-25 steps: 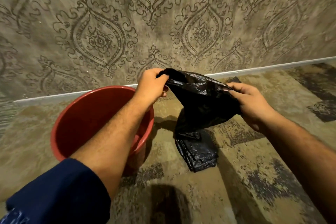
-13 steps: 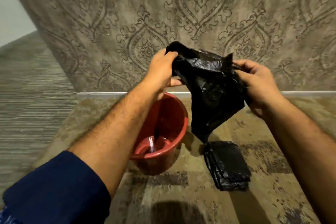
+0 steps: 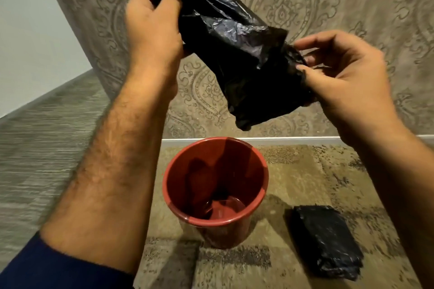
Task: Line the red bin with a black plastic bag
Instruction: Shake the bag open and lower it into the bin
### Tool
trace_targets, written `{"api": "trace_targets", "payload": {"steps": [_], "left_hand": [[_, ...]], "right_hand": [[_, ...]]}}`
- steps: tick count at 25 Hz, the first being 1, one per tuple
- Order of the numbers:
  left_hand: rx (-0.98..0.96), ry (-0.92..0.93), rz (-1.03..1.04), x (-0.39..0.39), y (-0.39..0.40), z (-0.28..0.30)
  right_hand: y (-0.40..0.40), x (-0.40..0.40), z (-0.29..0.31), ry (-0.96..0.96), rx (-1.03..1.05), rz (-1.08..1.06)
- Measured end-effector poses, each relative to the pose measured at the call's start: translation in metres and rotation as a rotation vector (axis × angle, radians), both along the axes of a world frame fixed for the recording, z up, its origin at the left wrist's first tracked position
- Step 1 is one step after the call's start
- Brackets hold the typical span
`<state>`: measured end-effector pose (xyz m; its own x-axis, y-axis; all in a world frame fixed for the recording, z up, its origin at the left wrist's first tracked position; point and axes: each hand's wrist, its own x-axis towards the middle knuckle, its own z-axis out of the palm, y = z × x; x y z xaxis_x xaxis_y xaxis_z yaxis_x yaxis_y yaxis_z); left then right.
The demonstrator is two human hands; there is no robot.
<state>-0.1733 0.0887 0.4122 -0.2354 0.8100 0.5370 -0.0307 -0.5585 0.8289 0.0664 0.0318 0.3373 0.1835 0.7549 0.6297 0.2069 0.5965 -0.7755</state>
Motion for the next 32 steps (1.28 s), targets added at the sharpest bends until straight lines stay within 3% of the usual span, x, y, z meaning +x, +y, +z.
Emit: {"api": "trace_targets", "payload": {"steps": [5, 14, 20, 25, 29, 32], "left_hand": [[-0.044, 0.192, 0.054, -0.007, 0.002, 0.003], [-0.520, 0.417, -0.041, -0.027, 0.037, -0.058], [-0.394, 0.337, -0.129, -0.031, 0.026, -0.026], [-0.214, 0.324, -0.155, -0.025, 0.017, -0.005], [-0.344, 0.450, -0.156, -0.028, 0.029, -0.029], [-0.507, 0.674, -0.219, -0.048, 0.044, -0.063]], "right_hand": [[-0.001, -0.008, -0.010, 0.125, -0.057, 0.169], [0.016, -0.025, -0.053, 0.015, -0.229, 0.110], [0.017, -0.033, -0.048, 0.044, -0.232, 0.189], [0.011, -0.024, -0.028, 0.137, -0.102, 0.216], [0.019, -0.018, -0.036, 0.160, -0.200, 0.205], [0.034, -0.013, -0.069, 0.023, -0.393, 0.164]]}}
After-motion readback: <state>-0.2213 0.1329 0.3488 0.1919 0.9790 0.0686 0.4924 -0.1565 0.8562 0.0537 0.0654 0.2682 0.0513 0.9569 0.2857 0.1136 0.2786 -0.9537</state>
